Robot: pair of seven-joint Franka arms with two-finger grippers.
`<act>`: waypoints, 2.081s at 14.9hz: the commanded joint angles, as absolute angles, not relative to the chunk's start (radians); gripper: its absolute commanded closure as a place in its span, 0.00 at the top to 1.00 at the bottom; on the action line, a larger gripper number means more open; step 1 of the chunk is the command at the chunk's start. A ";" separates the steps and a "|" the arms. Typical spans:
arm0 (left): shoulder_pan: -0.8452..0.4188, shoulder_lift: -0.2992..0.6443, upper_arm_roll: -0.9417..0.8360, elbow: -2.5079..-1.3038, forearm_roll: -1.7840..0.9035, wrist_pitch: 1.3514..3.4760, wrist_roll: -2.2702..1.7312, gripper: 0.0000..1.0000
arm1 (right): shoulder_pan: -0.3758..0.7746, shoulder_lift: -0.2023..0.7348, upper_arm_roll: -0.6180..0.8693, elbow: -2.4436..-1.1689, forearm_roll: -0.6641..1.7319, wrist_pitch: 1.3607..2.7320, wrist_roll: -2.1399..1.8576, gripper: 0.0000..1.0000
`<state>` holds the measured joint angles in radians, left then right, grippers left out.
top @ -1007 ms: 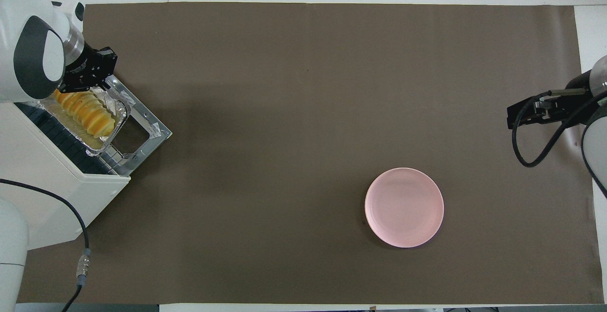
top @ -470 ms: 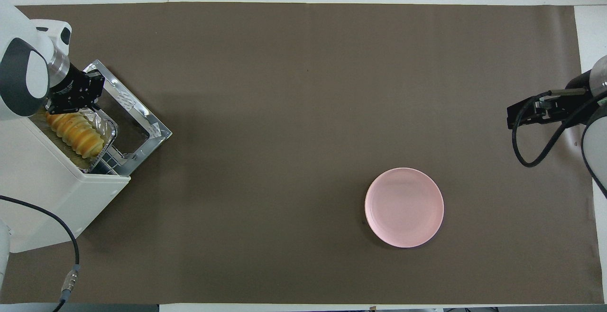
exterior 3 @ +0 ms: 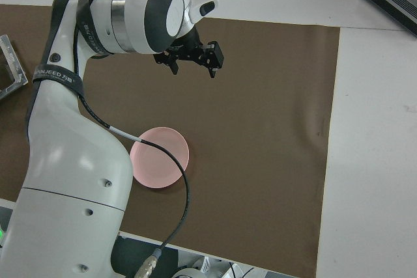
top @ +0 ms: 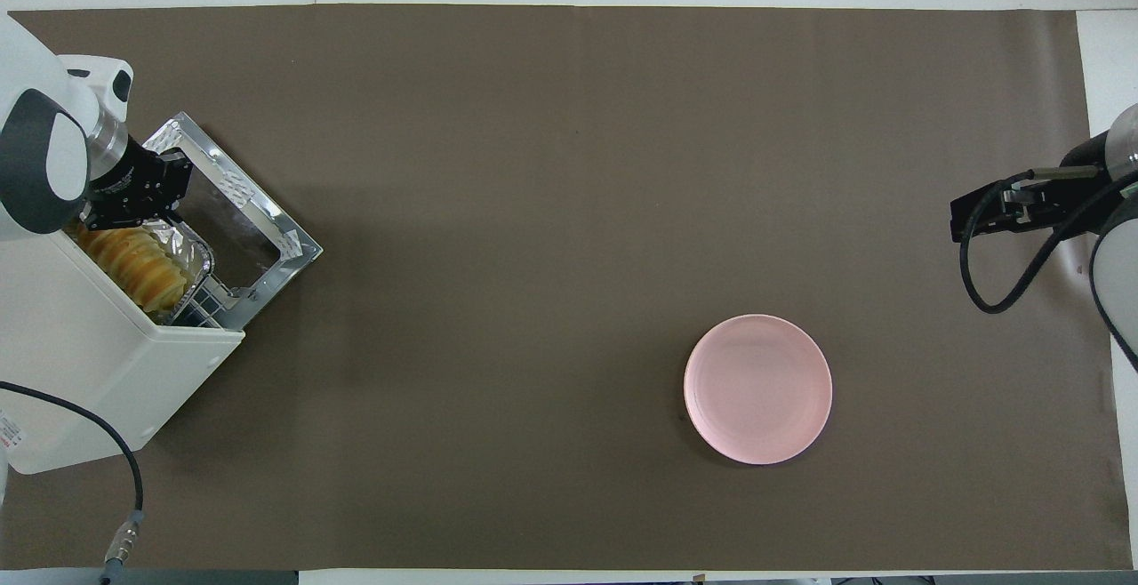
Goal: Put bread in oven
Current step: 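Release the tray and push the oven door up with the left gripper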
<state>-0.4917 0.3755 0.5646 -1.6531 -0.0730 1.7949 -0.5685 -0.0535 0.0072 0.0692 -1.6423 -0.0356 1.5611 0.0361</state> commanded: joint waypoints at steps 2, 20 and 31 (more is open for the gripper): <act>-0.517 0.334 0.569 -1.701 -0.046 1.807 -0.563 0.00 | -0.064 -0.006 0.077 -1.655 -0.052 1.554 0.014 1.00; -0.512 0.293 0.568 -1.781 0.080 1.827 -0.517 0.26 | -0.066 -0.006 0.077 -1.655 -0.052 1.554 0.014 1.00; -0.526 0.311 0.560 -1.671 0.077 1.873 -0.408 1.00 | -0.066 -0.006 0.077 -1.655 -0.052 1.552 0.014 1.00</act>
<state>-0.5115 0.3342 0.5556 -1.6975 0.0558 1.8826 -0.4282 -0.0535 0.0072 0.0692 -1.6423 -0.0356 1.5610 0.0361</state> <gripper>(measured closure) 0.000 0.000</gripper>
